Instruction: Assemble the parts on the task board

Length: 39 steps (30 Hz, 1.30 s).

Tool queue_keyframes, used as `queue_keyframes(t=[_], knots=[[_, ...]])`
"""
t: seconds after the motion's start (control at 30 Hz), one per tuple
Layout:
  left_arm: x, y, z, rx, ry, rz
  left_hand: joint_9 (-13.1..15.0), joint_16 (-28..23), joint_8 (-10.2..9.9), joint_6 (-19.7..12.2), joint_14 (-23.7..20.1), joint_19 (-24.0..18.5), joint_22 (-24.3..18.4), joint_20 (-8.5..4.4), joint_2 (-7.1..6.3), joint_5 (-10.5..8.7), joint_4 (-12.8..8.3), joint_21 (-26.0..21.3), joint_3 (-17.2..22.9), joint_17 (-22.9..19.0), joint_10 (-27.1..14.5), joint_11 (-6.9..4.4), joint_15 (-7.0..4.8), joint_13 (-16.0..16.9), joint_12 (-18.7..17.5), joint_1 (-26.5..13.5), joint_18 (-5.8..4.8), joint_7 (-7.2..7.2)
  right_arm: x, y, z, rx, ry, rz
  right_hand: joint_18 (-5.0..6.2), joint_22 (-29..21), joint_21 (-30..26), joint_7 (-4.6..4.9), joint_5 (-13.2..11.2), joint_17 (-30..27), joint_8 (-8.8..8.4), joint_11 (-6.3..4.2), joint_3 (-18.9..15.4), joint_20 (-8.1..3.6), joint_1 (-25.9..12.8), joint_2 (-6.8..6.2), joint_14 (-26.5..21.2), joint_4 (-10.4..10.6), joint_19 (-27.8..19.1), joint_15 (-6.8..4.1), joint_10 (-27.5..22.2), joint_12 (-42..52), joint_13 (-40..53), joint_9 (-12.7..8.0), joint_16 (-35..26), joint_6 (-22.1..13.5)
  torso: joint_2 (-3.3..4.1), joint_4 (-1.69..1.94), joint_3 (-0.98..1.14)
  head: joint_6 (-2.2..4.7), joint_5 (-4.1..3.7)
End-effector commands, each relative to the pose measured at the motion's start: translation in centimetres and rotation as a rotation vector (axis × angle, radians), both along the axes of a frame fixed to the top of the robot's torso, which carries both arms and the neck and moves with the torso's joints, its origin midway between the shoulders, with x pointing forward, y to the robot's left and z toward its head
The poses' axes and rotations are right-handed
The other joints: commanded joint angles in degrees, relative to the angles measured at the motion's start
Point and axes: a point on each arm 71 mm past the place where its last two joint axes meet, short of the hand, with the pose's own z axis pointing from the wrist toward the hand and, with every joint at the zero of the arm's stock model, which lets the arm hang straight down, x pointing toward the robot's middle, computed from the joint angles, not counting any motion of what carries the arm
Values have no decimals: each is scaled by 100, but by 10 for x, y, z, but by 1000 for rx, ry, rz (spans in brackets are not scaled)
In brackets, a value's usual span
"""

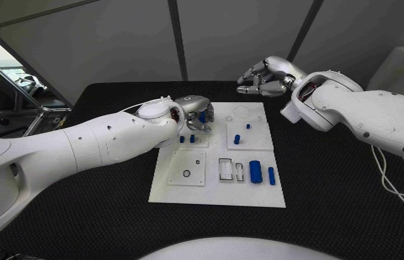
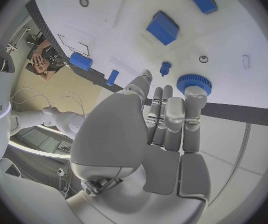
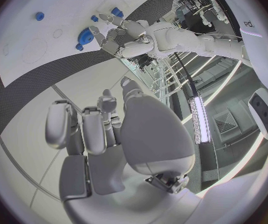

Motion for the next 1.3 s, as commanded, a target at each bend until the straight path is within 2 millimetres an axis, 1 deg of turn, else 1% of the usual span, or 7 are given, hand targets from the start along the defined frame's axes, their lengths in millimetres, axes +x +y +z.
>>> queue_keyframes(t=[0.03, 0.2, 0.7, 1.07, 1.13, 1.17, 1.3], knots=[[1, 0, -3, 45, 16, 5, -11, 60, -29, 52, -42, 63, 26, 0, 7, 16, -10, 56, 30, 21, 40, -4, 5, -11, -40, 5, -350, 5, 0, 1, 2, 2, -11, 7, 48, 1, -21, -6, 34, 59, 29, -30, 2, -14, 16, 23, 275, 6, -9, -53, 18, -11, 0, -9, -31, 23, -2, -5, -2, -13, 3], [1, 1, -5, 57, 28, 9, -20, 138, -29, 89, -35, 122, 80, 3, 29, 19, -15, 132, 61, 43, 75, -4, 4, -29, -48, 22, -366, 3, 0, 1, 2, 1, -11, 7, 48, 1, -21, -6, 34, 59, 29, -30, 2, -14, 16, 23, 275, 6, -9, -53, 18, -11, 0, -9, -31, 23, -6, 3, -1, -20, -5], [0, -1, -11, 58, 38, 8, -47, 265, -45, 174, -43, 210, 170, 0, 94, 29, -49, 242, 206, 26, 177, -8, 1, -88, -91, 105, -386, 2, 0, 2, 2, -3, -15, 11, 47, 7, -17, -6, 41, 67, 30, -30, 6, -15, 23, 28, 278, 4, -3, -54, 21, -9, 0, -8, -26, 26, -5, -4, 1, -18, -12], [0, -2, -14, 66, 50, 8, -100, 535, -98, 424, 101, 446, 385, -42, 222, 36, -186, 537, 734, 104, 507, -49, -47, -251, -271, 306, -444, -9, 0, 3, 2, -5, -16, 13, 46, 9, -17, -7, 76, 68, 35, -31, 14, -17, 32, 37, 279, 3, 1, -55, 23, -7, -1, -7, -27, 33, -6, -2, 1, -26, -10], [1, -2, -15, 69, 53, 8, -115, 552, -125, 443, 106, 464, 409, -48, 219, 37, -223, 561, 835, 89, 545, -45, -48, -279, -312, 327, -449, -1, 0, 3, 2, -5, -16, 14, 46, 9, -17, -7, 76, 68, 35, -31, 14, -17, 32, 37, 279, 3, 1, -55, 23, -7, -1, -7, -27, 33, -5, -3, -1, -28, -11], [1, -2, -15, 71, 55, 9, -141, 579, -174, 485, 108, 475, 438, -44, 172, 29, -257, 576, 991, 49, 610, -26, -45, -329, -391, 274, -458, -5, 0, 3, 2, -5, -16, 14, 46, 10, -16, -7, 79, 70, 35, -31, 14, -17, 32, 37, 280, 3, 2, -55, 23, -6, 0, -7, -25, 34, -5, -3, -1, -28, -13], [2, -1, -16, 76, 60, 11, -164, 614, -217, 518, 114, 500, 478, -49, 131, 27, -298, 612, 1120, 24, 662, -38, -40, -366, -451, 221, -461, 11, 0, 3, 2, -6, -16, 15, 45, 14, -14, -7, 87, 76, 35, -31, 15, -17, 34, 38, 282, 3, 5, -55, 25, -3, 2, -7, -21, 34, -8, -9, -1, -33, -18]])
